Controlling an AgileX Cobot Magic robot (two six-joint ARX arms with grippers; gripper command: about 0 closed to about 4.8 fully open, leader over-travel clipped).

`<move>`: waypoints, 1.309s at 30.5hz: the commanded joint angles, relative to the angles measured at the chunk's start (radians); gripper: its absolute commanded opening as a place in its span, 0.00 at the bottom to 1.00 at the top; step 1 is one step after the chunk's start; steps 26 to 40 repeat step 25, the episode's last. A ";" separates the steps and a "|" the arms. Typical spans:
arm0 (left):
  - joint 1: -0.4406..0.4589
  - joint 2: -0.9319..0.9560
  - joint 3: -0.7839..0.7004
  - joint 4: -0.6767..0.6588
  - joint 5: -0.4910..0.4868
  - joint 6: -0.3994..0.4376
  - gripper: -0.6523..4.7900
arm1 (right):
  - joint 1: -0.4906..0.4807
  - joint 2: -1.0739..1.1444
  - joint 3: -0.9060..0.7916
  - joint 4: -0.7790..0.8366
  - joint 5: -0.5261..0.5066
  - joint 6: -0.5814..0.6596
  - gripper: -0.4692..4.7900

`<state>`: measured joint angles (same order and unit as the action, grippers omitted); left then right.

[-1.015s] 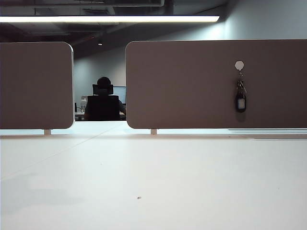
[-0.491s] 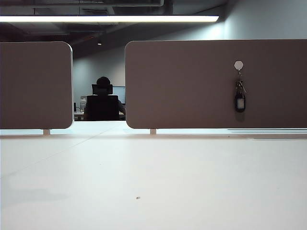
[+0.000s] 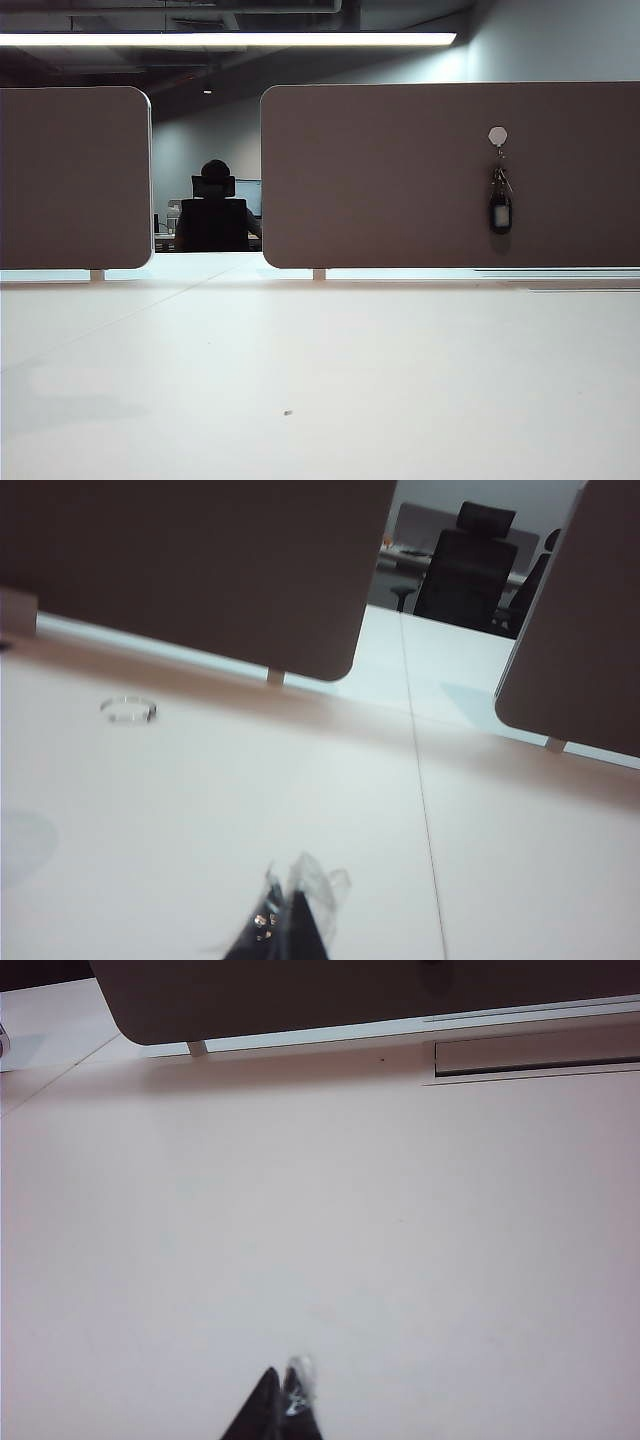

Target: Hang the bunch of keys on the hook.

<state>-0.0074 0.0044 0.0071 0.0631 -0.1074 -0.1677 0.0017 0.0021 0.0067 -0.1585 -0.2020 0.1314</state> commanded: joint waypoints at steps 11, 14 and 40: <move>0.002 0.001 0.001 0.021 -0.001 0.037 0.11 | 0.000 0.000 -0.003 0.081 0.332 -0.096 0.09; 0.002 0.001 0.001 0.021 -0.001 0.037 0.11 | 0.003 0.000 -0.003 0.099 0.315 -0.166 0.09; 0.002 0.001 0.001 0.021 -0.001 0.037 0.11 | 0.003 0.000 -0.003 0.102 0.312 -0.166 0.09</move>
